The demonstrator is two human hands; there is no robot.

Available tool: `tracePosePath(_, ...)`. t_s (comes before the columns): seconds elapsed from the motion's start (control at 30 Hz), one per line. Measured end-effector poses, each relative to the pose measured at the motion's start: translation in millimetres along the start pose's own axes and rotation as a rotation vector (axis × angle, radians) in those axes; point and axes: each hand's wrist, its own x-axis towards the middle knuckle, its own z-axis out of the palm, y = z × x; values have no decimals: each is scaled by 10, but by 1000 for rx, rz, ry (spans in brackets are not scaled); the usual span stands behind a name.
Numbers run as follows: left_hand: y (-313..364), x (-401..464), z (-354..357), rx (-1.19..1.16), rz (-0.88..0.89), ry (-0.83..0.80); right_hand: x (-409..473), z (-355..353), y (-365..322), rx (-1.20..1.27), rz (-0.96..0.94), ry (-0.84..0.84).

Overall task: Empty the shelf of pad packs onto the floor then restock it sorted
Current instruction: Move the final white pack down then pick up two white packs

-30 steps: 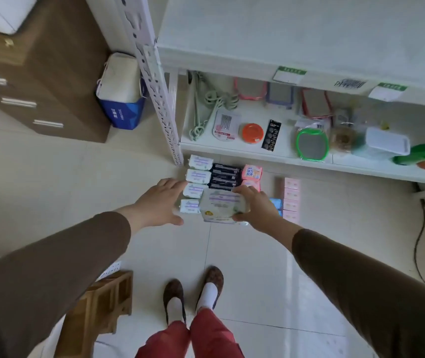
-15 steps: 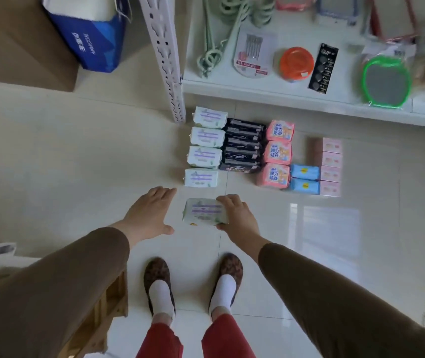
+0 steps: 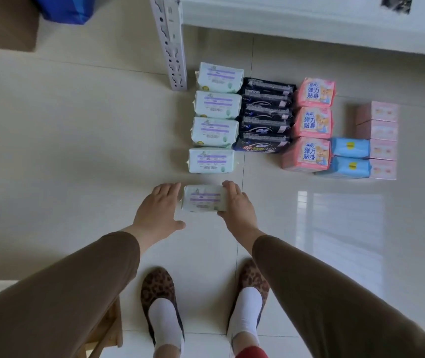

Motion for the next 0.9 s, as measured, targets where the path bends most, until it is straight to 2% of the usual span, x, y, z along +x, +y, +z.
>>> tracePosePath(0.47, -51, 364, 282, -5, 23, 76, 334, 296, 137, 155, 45, 196)
tracePosePath(0.77, -31, 450, 366, -45, 6, 102, 358, 308, 164, 176, 27, 211)
tracePosePath(0.9, -27, 434, 373, -143, 17, 116, 278, 218, 287, 91, 8, 175)
